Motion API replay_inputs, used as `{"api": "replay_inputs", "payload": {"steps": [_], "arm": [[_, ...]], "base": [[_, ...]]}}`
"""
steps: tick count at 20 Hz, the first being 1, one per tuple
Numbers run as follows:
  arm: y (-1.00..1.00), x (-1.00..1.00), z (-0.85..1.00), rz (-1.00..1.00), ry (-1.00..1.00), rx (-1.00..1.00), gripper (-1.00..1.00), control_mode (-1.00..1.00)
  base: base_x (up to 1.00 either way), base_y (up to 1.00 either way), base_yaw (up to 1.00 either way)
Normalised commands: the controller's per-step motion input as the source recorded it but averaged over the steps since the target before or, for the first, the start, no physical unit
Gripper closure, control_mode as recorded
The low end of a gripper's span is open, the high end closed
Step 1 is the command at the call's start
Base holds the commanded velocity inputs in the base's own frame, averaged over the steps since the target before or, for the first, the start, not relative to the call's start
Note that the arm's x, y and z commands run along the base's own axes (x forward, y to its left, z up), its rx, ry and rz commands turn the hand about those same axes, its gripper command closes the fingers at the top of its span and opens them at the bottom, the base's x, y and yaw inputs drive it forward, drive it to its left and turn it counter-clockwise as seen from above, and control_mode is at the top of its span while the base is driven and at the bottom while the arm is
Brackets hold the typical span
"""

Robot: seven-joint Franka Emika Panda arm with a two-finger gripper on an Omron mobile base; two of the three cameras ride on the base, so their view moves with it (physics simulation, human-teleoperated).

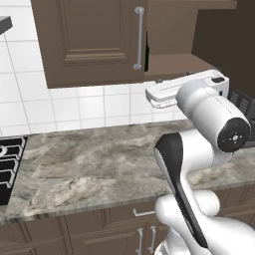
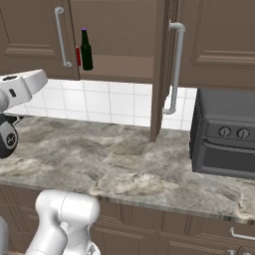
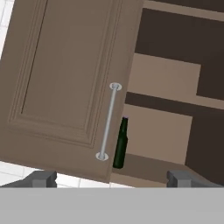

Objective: Open the cabinet directly in front. Then move the beer and the mug to the dining counter with the candle on it.

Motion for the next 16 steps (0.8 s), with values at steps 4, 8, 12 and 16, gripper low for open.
{"api": "replay_inputs", "payload": {"steps": [4, 8, 12, 16], "arm": [[0.0, 0.39, 0.0, 0.0, 0.01, 0.0, -1.0, -1.0], [0.0, 0.53, 0.0, 0.0, 0.03, 0.0, -1.0, -1.0], [0.07, 0.7, 0.01, 0.0, 0.03, 0.0, -1.0, -1.0], [0.17, 0.77, 0.04, 0.0, 0.03, 0.0, -1.0, -1.0]], "base": [[0.0, 0.0, 0.0], [0.0, 0.0, 0.0], [0.0, 0.0, 0.0], [0.0, 0.0, 0.0]]}}
